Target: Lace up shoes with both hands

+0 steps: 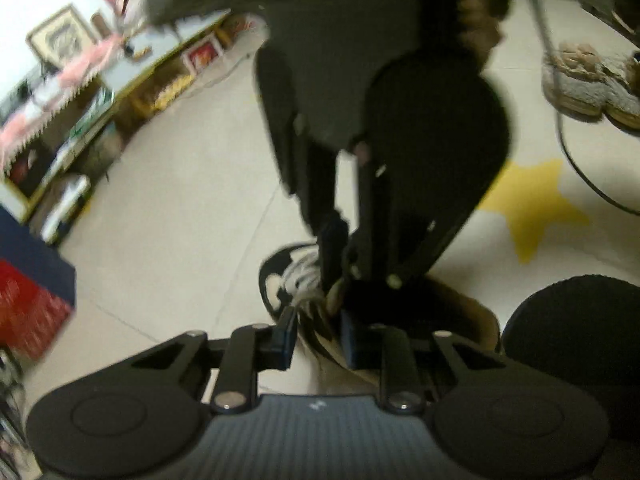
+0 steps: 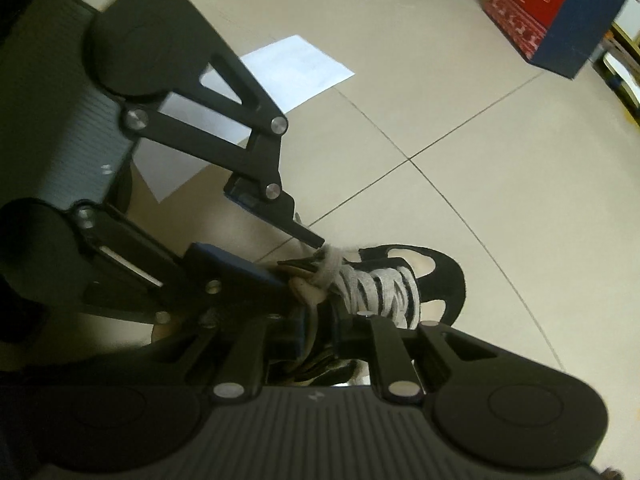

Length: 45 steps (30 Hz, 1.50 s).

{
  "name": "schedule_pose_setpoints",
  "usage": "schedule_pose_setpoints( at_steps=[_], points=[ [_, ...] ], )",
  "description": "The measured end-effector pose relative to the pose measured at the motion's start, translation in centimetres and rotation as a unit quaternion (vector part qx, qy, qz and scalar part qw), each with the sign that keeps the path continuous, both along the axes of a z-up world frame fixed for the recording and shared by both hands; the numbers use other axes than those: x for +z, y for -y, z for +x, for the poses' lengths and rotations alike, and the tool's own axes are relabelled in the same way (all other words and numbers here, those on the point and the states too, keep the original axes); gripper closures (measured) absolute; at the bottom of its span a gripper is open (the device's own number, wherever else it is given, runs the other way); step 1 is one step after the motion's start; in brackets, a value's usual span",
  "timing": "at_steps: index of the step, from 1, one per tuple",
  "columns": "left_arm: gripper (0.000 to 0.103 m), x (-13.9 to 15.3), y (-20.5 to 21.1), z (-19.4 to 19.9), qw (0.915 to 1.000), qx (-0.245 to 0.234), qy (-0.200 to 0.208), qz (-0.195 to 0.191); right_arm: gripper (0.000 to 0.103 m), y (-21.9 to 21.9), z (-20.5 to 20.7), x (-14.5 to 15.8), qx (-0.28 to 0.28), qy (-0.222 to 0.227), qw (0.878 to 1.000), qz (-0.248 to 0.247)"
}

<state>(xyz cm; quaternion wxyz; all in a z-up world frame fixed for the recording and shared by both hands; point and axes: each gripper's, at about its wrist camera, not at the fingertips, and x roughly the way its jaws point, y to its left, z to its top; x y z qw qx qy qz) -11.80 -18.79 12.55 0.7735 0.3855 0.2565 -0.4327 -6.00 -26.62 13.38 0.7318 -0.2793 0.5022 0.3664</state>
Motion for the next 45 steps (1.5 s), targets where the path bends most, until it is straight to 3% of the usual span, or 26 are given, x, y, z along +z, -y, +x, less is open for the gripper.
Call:
schedule_pose_setpoints(
  at_steps=[3, 6, 12, 15, 16, 19, 20, 22, 23, 26, 29, 34, 37, 40, 42, 45],
  points=[
    [0.078, -0.3, 0.4, -0.6, 0.9997, -0.021, 0.007, 0.007, 0.089, 0.6, 0.8, 0.4, -0.004, -0.009, 1.000, 0.001],
    [0.077, -2.1, 1.1, -1.1, 0.9969, -0.042, 0.046, 0.049, 0.088, 1.0, 0.8, 0.3, -0.007, -0.018, 1.000, 0.010],
    [0.079, -2.6, 1.7, -1.4, 0.9942, -0.060, 0.066, 0.060, 0.087, 0.5, 0.3, 0.2, 0.000, -0.007, 1.000, -0.014],
    [0.080, -2.7, 1.5, -1.2, 0.9968, -0.039, 0.055, 0.042, 0.088, 0.3, 1.8, -0.6, -0.001, -0.003, 1.000, -0.013],
    [0.085, -2.7, 1.5, -0.9, 0.9982, -0.026, 0.043, 0.033, 0.088, 0.4, 1.7, -0.8, 0.000, 0.003, 1.000, -0.011],
    [0.088, -2.6, 1.2, 0.9, 0.9993, 0.035, -0.014, -0.004, 0.086, 1.0, 0.8, -0.8, -0.027, 0.027, 0.999, -0.001],
    [0.088, -2.6, 1.1, 1.2, 0.9986, 0.045, -0.024, -0.012, 0.082, 1.1, 0.2, -0.6, -0.037, 0.044, 0.998, 0.004],
    [0.089, -2.6, 0.8, 1.5, 0.9968, 0.064, -0.040, -0.026, 0.058, 1.5, -1.9, 0.1, -0.063, 0.099, 0.993, 0.010],
    [0.089, -2.5, 0.8, 1.5, 0.9964, 0.067, -0.044, -0.029, 0.058, 1.7, -2.7, 0.1, -0.078, 0.125, 0.989, 0.009],
    [0.089, -2.3, 0.5, 1.2, 0.9951, 0.074, -0.056, -0.036, 0.058, 1.7, -4.8, -1.2, -0.102, 0.175, 0.979, -0.002],
    [0.089, -2.2, 0.3, 1.2, 0.9932, 0.082, -0.070, -0.044, 0.058, 0.7, -7.0, -2.4, -0.063, 0.213, 0.975, -0.008],
    [0.088, -2.3, 0.7, 2.2, 0.9912, 0.091, -0.082, -0.050, 0.060, -1.7, -8.1, -6.3, 0.007, 0.300, 0.946, -0.119],
    [0.088, -2.3, 0.5, 2.2, 0.9892, 0.100, -0.091, -0.056, 0.066, -2.2, -8.1, -6.3, 0.019, 0.310, 0.941, -0.135],
    [0.088, -2.3, 0.6, 2.5, 0.9907, 0.095, -0.081, -0.054, 0.088, -1.2, -7.4, -4.5, -0.023, 0.289, 0.954, -0.079],
    [0.085, -2.1, 0.7, 2.0, 0.9937, 0.084, -0.054, -0.051, 0.090, -0.8, -7.3, -4.1, -0.031, 0.293, 0.953, -0.067],
    [0.069, -1.9, 0.7, 1.1, 0.9961, 0.077, -0.021, -0.038, 0.090, -1.2, -7.9, -4.8, 0.000, 0.314, 0.945, -0.088]
  ],
)
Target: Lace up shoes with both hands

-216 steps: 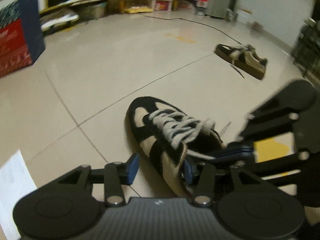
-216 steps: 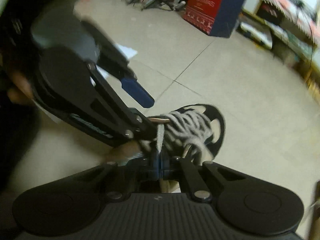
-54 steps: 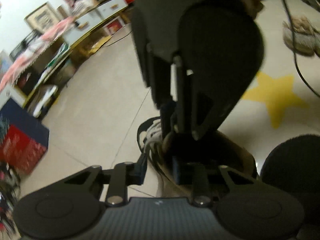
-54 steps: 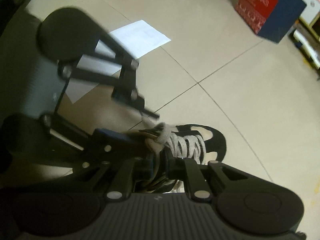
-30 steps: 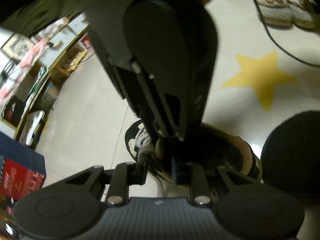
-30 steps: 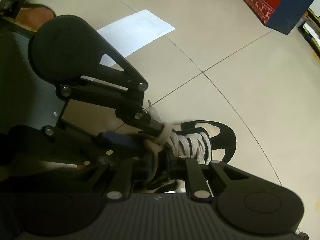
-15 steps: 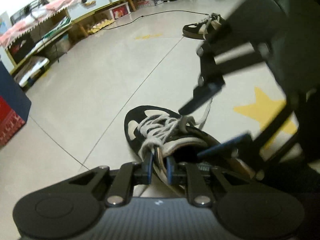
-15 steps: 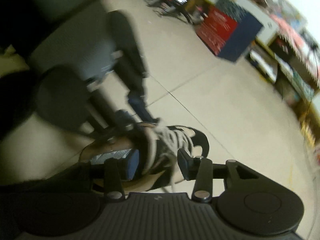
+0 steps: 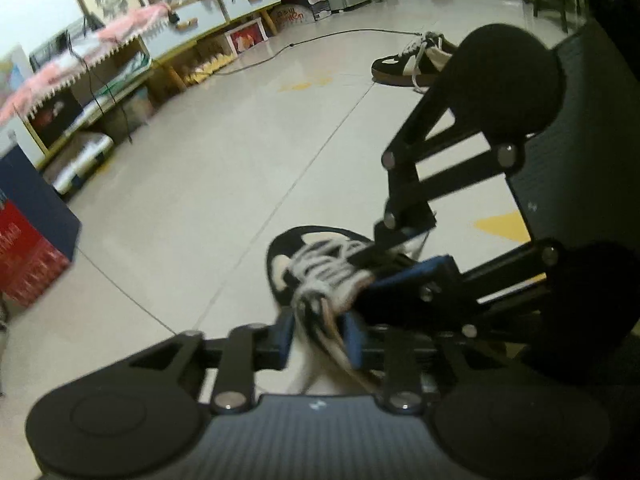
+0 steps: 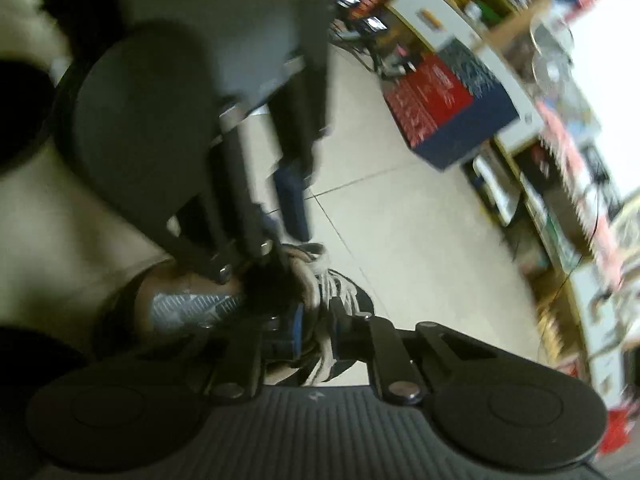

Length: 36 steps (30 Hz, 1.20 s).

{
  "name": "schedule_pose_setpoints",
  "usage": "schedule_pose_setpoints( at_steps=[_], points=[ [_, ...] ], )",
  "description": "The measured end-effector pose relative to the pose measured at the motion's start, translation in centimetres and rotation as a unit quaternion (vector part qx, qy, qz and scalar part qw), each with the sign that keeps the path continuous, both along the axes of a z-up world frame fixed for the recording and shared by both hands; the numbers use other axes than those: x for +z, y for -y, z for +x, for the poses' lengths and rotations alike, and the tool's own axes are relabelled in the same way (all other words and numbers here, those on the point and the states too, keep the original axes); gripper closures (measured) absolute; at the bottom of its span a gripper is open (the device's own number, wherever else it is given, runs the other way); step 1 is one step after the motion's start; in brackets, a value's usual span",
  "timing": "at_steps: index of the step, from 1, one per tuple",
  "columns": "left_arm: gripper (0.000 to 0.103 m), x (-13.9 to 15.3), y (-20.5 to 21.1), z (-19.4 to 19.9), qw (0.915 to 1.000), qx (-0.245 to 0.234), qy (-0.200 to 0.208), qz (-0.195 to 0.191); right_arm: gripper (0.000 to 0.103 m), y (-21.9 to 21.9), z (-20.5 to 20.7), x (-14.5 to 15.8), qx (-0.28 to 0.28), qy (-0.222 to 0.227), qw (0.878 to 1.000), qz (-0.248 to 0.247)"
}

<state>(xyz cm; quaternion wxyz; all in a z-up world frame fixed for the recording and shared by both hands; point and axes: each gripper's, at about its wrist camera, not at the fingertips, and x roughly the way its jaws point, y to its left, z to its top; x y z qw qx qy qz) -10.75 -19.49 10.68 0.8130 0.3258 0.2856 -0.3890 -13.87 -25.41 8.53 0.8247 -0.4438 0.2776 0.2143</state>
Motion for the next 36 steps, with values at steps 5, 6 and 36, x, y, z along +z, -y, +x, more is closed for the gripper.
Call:
schedule_pose_setpoints(
  at_steps=[5, 6, 36],
  points=[
    [0.070, 0.3, -0.5, -2.7, 0.9964, -0.043, 0.070, 0.023, 0.089, 0.4, 1.4, 0.6, -0.021, -0.034, 0.998, 0.043],
    [0.070, 0.4, -0.4, -3.0, 0.9951, -0.053, 0.079, 0.028, 0.088, 0.4, 1.5, 0.6, -0.021, -0.038, 0.998, 0.047],
    [0.082, -4.0, 3.0, -4.8, 0.9411, -0.221, 0.213, 0.141, 0.062, 1.6, 1.8, -0.5, -0.126, -0.081, 0.984, 0.099]
  ],
)
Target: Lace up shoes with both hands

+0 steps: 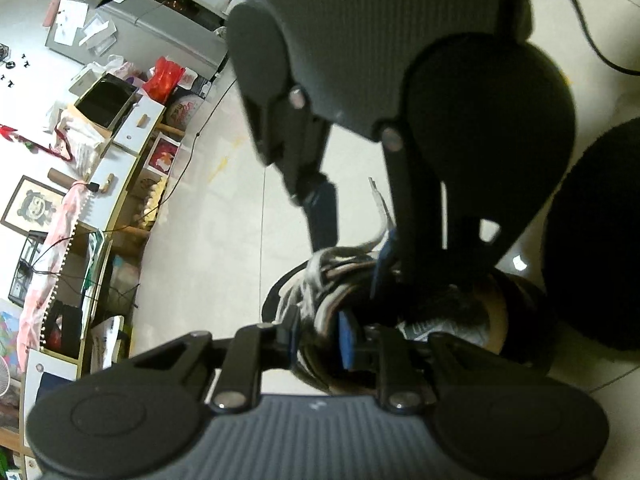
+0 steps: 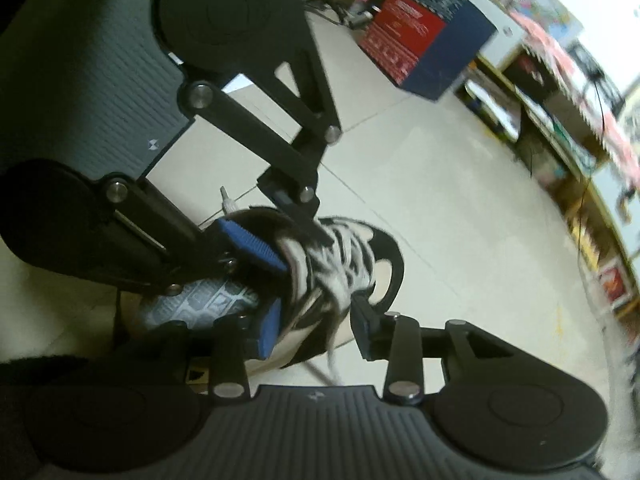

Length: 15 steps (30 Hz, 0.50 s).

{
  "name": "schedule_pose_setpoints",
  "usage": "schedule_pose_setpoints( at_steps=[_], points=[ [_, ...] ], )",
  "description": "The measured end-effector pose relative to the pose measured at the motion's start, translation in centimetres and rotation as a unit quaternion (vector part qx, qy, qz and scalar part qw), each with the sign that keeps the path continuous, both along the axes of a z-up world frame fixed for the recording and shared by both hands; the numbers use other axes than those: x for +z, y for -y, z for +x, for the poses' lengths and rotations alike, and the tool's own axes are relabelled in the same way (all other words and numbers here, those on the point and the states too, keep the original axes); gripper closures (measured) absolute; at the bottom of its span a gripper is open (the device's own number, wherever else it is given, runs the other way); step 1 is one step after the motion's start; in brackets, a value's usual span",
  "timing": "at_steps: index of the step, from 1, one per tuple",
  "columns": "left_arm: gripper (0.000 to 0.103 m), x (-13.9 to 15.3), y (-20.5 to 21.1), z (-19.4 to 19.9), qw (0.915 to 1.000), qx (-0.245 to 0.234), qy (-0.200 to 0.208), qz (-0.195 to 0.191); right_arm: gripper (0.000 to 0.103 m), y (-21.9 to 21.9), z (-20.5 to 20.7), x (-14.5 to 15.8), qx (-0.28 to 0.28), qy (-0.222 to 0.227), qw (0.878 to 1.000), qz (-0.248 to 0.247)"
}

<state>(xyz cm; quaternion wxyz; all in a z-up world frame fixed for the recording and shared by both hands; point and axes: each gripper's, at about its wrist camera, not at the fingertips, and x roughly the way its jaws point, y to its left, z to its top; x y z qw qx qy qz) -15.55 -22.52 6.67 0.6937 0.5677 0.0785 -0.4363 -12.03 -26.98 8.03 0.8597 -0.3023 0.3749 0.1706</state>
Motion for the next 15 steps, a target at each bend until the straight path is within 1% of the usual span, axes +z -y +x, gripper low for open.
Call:
schedule_pose_setpoints(
  at_steps=[4, 7, 9, 11, 13, 15],
  points=[
    [0.083, 0.1, 0.3, -0.2, 1.0000, 0.009, 0.004, -0.001, 0.061, 0.4, 0.3, 0.2, -0.032, -0.015, 0.999, 0.024],
    [0.084, 0.4, -0.1, -0.6, 0.9997, 0.019, 0.003, -0.012, 0.059, 0.9, 0.5, 0.3, -0.049, -0.022, 0.998, 0.043],
    [0.085, 0.4, -0.3, -0.7, 0.9997, 0.021, 0.005, -0.015, 0.059, 1.3, 0.5, 0.2, -0.059, -0.025, 0.996, 0.057],
    [0.084, 0.5, -0.2, -0.7, 0.9997, 0.022, 0.003, -0.015, 0.059, 1.3, 0.4, 0.3, -0.060, -0.024, 0.996, 0.058],
    [0.085, 0.5, -0.4, -0.7, 0.9996, 0.024, 0.001, -0.017, 0.059, 1.1, 0.1, 0.5, -0.050, -0.010, 0.997, 0.049],
    [0.085, 0.5, -0.7, -0.7, 0.9994, 0.028, -0.002, -0.022, 0.061, 0.5, -1.1, 0.8, -0.029, 0.023, 0.999, 0.032]
  ],
)
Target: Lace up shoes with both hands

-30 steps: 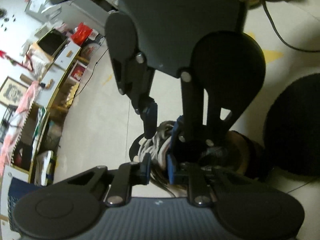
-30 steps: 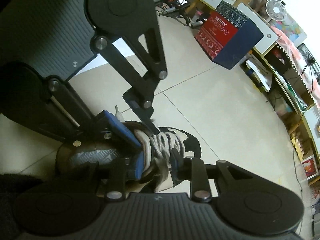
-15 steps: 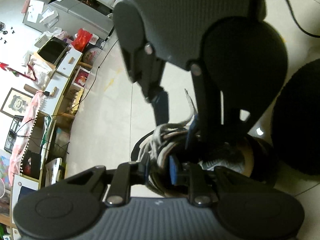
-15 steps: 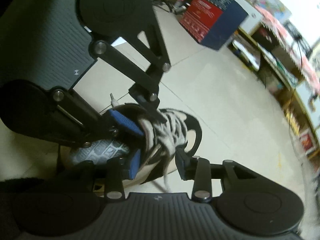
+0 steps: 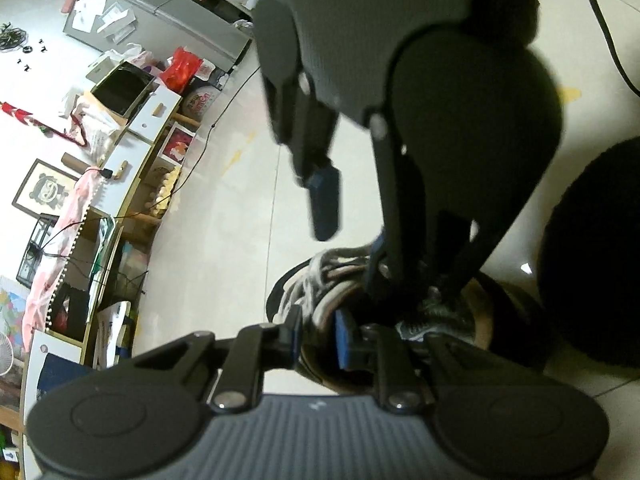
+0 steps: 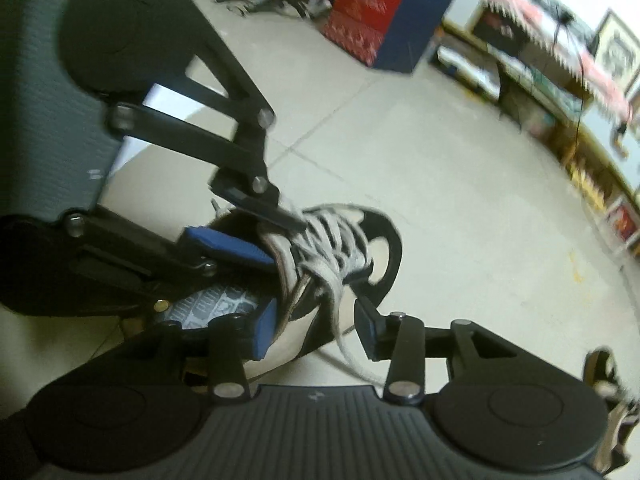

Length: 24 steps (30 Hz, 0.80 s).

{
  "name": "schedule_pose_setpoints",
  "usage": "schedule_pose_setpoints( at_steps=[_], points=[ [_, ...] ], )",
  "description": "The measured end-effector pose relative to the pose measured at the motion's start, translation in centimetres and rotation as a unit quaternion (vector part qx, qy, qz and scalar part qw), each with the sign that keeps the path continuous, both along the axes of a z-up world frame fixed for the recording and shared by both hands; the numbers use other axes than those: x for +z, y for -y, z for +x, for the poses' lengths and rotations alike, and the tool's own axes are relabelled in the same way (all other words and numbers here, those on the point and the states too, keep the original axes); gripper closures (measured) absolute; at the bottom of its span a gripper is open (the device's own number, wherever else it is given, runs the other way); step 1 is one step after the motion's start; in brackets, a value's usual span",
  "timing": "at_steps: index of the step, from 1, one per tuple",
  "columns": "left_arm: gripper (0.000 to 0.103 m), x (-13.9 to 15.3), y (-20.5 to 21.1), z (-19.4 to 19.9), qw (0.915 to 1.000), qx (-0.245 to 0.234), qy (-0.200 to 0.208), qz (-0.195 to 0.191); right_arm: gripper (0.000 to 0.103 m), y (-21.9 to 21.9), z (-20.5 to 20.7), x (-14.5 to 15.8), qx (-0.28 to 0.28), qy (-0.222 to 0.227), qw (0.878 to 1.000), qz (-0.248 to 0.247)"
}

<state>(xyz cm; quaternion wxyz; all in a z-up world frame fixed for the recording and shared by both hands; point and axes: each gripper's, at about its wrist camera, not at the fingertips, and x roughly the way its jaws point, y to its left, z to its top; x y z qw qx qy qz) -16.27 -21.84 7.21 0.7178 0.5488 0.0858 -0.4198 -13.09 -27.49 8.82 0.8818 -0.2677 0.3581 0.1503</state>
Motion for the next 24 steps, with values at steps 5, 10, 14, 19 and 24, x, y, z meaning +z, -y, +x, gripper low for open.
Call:
schedule_pose_setpoints(
  at_steps=[5, 10, 14, 19, 24],
  points=[
    [0.085, 0.4, -0.2, 0.4, 0.9993, 0.020, -0.024, -0.018, 0.094, -2.1, -2.6, -0.5, 0.090, 0.075, 0.990, -0.081],
    [0.085, 0.6, -0.2, 0.6, 0.9993, 0.020, -0.028, -0.013, 0.088, -2.1, -2.0, -0.9, 0.103, 0.065, 0.988, -0.091],
    [0.085, 0.5, -0.3, 0.6, 0.9997, 0.010, -0.020, 0.000, 0.085, -1.7, -2.4, -0.2, 0.137, 0.054, 0.986, -0.076],
    [0.084, 0.5, -0.5, 0.5, 0.9998, -0.004, -0.011, 0.015, 0.086, -2.0, -2.9, -0.6, 0.158, 0.063, 0.981, -0.098],
    [0.082, 0.5, -0.7, 0.6, 0.9997, -0.007, -0.005, 0.025, 0.084, -2.9, -2.4, -1.4, 0.181, 0.082, 0.967, -0.158]
  ],
)
